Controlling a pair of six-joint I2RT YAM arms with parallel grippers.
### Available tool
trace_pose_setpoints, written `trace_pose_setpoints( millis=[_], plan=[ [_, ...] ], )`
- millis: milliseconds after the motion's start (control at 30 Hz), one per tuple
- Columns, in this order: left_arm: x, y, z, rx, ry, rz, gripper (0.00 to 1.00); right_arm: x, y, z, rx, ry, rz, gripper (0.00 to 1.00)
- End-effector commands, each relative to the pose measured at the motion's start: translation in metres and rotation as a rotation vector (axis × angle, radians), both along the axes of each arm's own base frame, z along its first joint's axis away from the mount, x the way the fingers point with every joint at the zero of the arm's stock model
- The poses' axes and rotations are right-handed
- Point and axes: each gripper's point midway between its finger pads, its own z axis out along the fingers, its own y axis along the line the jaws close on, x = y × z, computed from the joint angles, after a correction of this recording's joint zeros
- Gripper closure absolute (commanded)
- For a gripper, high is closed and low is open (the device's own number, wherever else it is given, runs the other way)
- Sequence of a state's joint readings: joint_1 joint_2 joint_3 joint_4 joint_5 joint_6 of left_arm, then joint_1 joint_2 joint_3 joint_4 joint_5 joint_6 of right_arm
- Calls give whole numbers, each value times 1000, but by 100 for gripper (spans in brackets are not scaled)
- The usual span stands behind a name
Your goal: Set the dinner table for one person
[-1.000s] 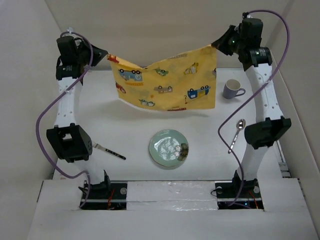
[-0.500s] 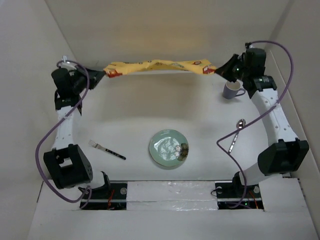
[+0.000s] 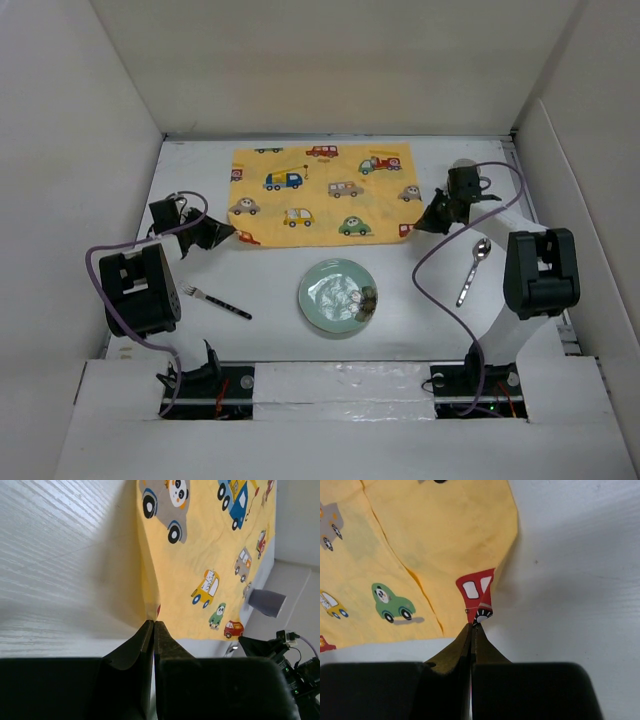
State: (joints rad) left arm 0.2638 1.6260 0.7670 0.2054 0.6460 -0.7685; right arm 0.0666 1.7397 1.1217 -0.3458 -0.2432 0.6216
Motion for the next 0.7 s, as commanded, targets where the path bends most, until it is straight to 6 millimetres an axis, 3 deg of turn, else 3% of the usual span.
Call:
trace_pose_setpoints(
  millis=[0, 300, 467, 667],
  plan=[
    [-11, 6, 2, 88, -23, -29, 100, 0, -3, 13, -14, -93, -17, 100],
    [-54, 14, -18, 214, 93, -40, 100, -58, -23, -8, -73, -37, -49, 100],
    [-66, 17, -20, 251, 120, -43, 100, -75, -31, -14, -94, -15, -63, 100],
    [-80, 16, -21, 270, 145, -55, 100, -82, -33, -13, -109, -2, -66, 97]
  ],
)
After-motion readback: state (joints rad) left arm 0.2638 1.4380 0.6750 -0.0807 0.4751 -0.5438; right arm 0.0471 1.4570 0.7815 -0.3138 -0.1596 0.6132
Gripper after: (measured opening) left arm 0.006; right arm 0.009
